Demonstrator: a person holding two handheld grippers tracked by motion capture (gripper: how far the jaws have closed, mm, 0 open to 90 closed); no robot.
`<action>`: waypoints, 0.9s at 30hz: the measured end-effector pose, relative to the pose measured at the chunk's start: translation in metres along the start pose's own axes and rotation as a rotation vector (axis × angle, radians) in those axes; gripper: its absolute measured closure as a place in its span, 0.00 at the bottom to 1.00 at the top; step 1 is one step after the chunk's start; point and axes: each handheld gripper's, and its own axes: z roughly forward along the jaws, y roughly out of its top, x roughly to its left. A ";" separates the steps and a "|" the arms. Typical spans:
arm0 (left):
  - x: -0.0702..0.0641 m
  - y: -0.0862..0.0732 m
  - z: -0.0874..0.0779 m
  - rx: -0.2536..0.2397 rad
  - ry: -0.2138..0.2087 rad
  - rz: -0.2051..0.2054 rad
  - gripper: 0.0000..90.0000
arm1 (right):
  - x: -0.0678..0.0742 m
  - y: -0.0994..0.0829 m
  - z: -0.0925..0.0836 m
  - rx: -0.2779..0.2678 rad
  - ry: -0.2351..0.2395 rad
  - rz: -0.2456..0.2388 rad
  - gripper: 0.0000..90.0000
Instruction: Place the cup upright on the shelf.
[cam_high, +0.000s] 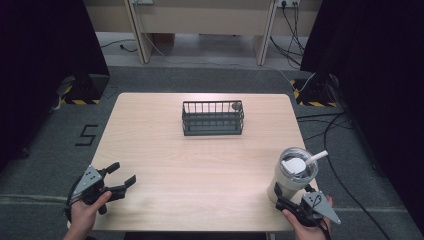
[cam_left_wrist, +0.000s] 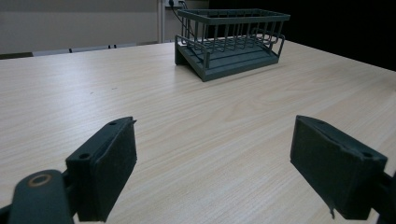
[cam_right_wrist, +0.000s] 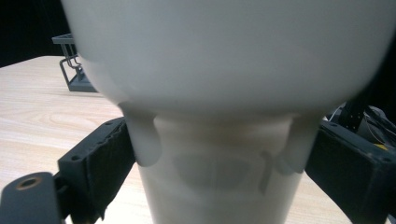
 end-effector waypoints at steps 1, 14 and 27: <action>0.000 0.000 0.000 0.000 -0.001 0.000 0.16 | 0.001 0.001 0.003 0.001 0.000 -0.001 0.08; 0.000 0.000 0.000 -0.001 -0.001 -0.002 0.16 | 0.002 -0.001 0.020 -0.003 -0.019 0.010 0.07; 0.000 0.000 0.000 0.001 -0.001 0.000 0.16 | 0.001 -0.002 0.020 0.001 -0.021 -0.015 0.12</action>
